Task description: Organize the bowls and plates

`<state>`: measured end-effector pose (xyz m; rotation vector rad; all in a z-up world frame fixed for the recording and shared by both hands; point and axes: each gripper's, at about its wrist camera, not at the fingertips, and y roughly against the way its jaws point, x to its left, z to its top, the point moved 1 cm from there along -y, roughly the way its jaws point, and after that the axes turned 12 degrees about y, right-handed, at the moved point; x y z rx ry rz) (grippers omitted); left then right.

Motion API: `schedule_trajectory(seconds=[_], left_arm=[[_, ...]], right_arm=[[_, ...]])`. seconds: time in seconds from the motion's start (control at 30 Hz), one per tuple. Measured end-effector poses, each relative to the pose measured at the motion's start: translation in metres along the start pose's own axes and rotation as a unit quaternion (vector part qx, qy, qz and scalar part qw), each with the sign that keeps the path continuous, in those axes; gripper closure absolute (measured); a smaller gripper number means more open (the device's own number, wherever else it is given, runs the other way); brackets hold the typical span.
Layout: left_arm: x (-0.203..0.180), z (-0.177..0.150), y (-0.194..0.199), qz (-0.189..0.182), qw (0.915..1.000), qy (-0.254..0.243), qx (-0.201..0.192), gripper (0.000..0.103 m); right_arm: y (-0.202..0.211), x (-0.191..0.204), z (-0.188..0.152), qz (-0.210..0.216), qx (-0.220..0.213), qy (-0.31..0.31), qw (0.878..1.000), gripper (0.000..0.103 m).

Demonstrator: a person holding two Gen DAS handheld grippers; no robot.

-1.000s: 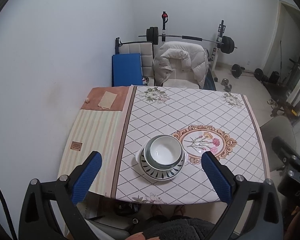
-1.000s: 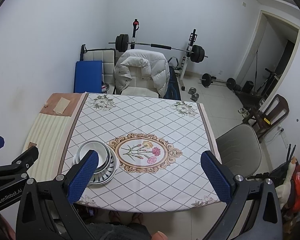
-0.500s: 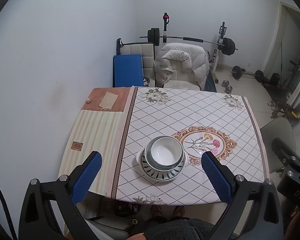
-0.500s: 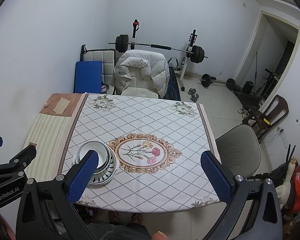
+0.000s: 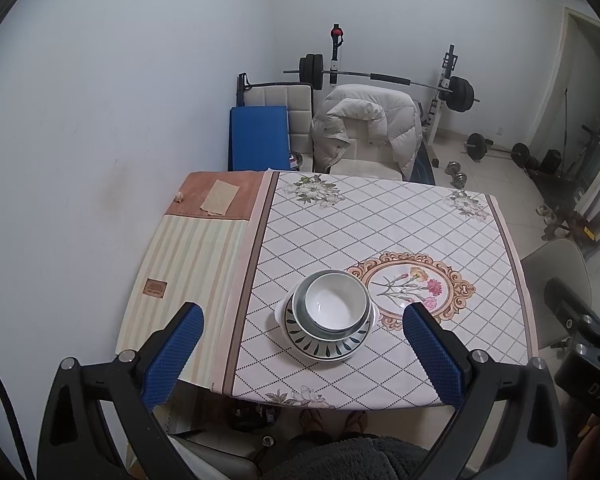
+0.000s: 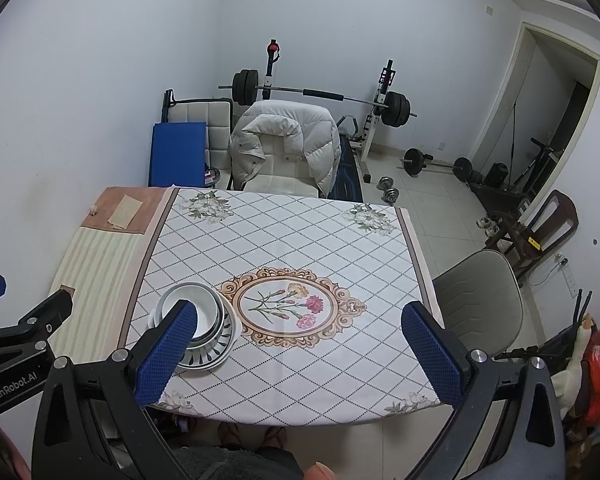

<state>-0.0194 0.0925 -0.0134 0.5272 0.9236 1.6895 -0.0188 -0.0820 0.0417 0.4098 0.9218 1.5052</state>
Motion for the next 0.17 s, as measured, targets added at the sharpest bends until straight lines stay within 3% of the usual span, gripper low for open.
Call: schedule_trajectory(seconds=[0.17], left_arm=[[0.0011, 0.0000, -0.0009, 0.000, 1.0000, 0.002, -0.003, 0.001]], right_arm=[[-0.0004, 0.0015, 0.0016, 0.001, 0.000, 0.001, 1.000, 0.000]])
